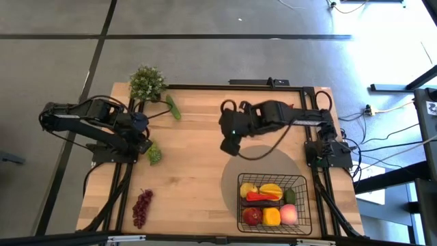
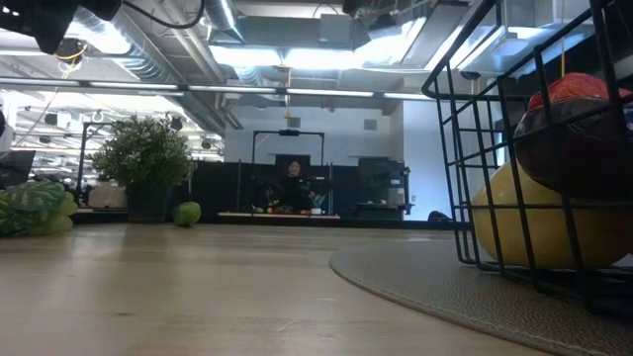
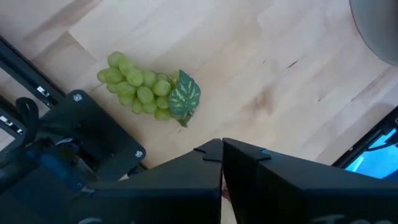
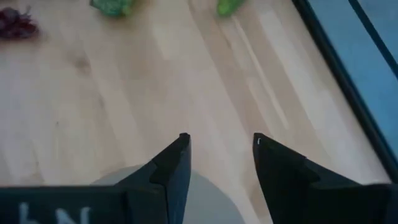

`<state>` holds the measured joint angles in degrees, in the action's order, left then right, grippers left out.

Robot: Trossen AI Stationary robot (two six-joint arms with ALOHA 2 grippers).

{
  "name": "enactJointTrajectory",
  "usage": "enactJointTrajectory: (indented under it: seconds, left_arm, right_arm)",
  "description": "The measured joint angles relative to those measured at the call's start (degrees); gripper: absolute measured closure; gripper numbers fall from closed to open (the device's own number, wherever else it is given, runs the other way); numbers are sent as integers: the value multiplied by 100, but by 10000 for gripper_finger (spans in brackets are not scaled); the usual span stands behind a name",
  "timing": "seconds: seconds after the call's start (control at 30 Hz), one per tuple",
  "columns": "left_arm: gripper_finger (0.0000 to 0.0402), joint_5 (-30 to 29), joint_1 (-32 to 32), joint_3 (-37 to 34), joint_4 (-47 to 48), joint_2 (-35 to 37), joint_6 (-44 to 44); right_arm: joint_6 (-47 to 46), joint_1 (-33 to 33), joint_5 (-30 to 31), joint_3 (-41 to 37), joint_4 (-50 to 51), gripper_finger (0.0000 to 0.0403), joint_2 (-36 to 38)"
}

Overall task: Build produce basket
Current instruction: Put the red grapes into the wire basket

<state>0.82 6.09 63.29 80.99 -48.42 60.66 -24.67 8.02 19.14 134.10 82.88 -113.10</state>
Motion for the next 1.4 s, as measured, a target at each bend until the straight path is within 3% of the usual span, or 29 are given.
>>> enactJointTrajectory:
  seconds: [0.3, 0.57, 1.27, 1.4]
  left_arm:
    - [401, -31, 0, -2, -3, 0, 69]
    - [401, -30, 0, -2, -2, 0, 66]
    - [401, 208, 2, -2, 2, 0, 534]
    - [401, 531, 2, -2, 0, 0, 675]
  right_arm:
    - [901, -245, -659, -107, -620, 240, -7]
    - [1183, -272, -1135, -1015, -1868, 240, -17]
    - [1450, -287, -1128, -951, -2394, 240, -15]
    - [1450, -287, -1128, -951, -2394, 240, -15]
